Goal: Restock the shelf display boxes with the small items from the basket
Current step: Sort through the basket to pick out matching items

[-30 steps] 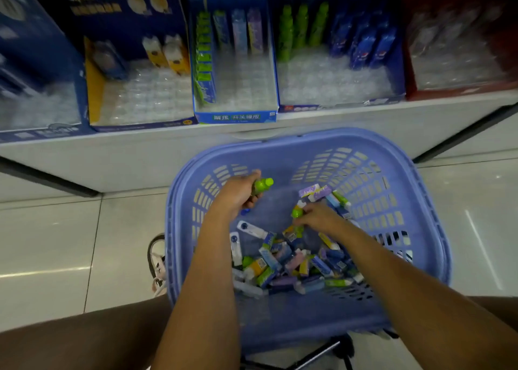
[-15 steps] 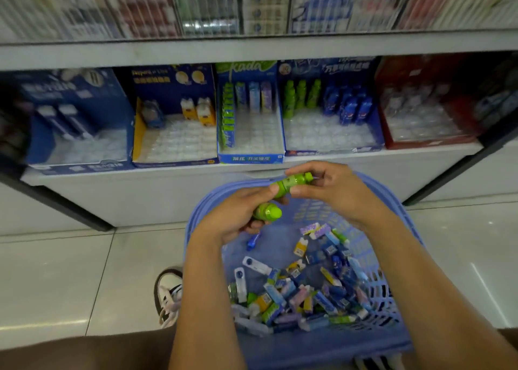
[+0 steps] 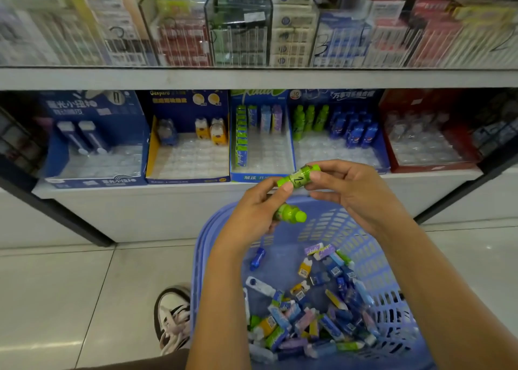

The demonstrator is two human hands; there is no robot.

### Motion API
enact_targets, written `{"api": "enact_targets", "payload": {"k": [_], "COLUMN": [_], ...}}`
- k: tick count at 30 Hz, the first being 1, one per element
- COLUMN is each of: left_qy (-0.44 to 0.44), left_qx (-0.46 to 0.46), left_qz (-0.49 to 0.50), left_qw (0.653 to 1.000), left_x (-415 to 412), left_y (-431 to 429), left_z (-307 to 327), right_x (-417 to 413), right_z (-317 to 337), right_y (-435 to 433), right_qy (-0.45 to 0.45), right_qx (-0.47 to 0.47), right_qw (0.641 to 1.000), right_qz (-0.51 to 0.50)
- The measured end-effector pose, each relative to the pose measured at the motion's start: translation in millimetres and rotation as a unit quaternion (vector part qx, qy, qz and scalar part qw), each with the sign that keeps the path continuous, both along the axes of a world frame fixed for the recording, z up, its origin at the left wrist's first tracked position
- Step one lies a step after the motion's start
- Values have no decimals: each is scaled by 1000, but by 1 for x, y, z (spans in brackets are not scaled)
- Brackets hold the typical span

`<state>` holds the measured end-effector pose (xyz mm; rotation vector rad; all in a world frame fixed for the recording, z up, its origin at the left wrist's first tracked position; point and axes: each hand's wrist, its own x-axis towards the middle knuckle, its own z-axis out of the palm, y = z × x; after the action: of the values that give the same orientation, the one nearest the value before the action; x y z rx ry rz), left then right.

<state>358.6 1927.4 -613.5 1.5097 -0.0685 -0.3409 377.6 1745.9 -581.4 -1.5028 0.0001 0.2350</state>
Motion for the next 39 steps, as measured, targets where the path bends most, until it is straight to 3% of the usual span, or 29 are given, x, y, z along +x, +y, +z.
{"api": "enact_targets", "payload": {"k": [3, 7, 12, 16, 17, 21, 26, 29, 31, 36, 39], "left_qy": [-14, 28, 140, 207, 215, 233, 233, 235, 243, 259, 223], "left_qx": [-5, -34, -135, -185, -195, -253, -278, -298, -321, -394, -387], "left_qz": [17, 75, 148, 178, 182, 216, 236, 236, 221, 181, 174], "left_qw": [1000, 996, 970, 944, 939, 914, 901, 894, 888, 863, 878], "left_x": [2, 6, 14, 24, 26, 32, 37, 38, 36, 31, 27], "left_y": [-14, -31, -39, -38, -37, -33, -35, -41, -44, -49, -49], "left_z": [2, 0, -3, -7, -8, -6, 0, 2, 3, 6, 4], "right_x": [4, 28, 100, 144, 151, 162, 169, 173, 175, 171, 162], "right_z": [2, 7, 6, 12, 13, 17, 18, 17, 16, 18, 23], "right_y": [-4, -20, -35, -28, -26, -22, -24, -19, -17, -20, -16], "right_qy": [-15, -74, -157, -189, -169, -127, -128, -112, -106, -90, -122], "right_qx": [-19, -89, -287, -498, -520, -507, -518, -558, -567, -533, -532], "right_qw": [1000, 990, 929, 842, 834, 852, 845, 817, 812, 838, 837], "right_qz": [-13, -76, -173, -92, -67, -9, 46, 86, 85, 71, 39]}}
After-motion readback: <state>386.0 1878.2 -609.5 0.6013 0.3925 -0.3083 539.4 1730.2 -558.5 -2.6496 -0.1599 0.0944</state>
